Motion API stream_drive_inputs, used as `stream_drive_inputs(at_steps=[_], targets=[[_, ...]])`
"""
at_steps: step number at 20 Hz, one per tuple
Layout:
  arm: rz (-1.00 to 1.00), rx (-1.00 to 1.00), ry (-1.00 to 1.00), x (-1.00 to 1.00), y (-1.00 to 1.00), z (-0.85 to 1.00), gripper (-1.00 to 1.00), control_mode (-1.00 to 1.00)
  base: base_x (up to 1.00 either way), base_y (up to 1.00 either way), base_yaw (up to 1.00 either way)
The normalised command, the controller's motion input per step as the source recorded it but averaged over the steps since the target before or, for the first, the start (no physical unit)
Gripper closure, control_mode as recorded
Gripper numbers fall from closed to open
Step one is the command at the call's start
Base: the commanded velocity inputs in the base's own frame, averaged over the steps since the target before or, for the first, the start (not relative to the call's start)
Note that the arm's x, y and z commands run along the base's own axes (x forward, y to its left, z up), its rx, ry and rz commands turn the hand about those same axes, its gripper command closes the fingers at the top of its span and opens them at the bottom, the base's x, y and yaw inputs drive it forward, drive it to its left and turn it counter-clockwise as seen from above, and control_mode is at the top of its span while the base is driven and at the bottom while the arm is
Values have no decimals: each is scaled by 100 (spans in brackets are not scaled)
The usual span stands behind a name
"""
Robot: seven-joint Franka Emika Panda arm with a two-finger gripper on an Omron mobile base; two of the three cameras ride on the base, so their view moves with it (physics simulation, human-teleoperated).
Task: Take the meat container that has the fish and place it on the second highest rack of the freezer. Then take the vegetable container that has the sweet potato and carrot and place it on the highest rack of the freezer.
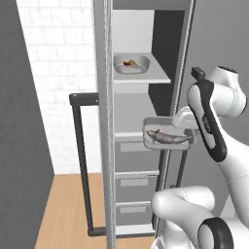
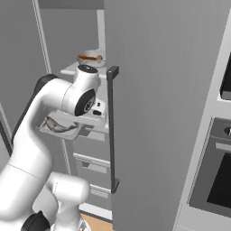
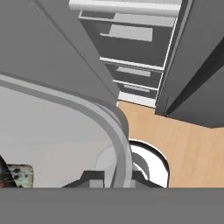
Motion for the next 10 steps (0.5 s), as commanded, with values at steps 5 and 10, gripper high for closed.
stream_drive_inputs(at_steps=[5,10], targets=[[-45,0,0,79,21,-46,100,-100,0,0,0],[-56,0,0,70,29,-37,100,-100,0,0,0]])
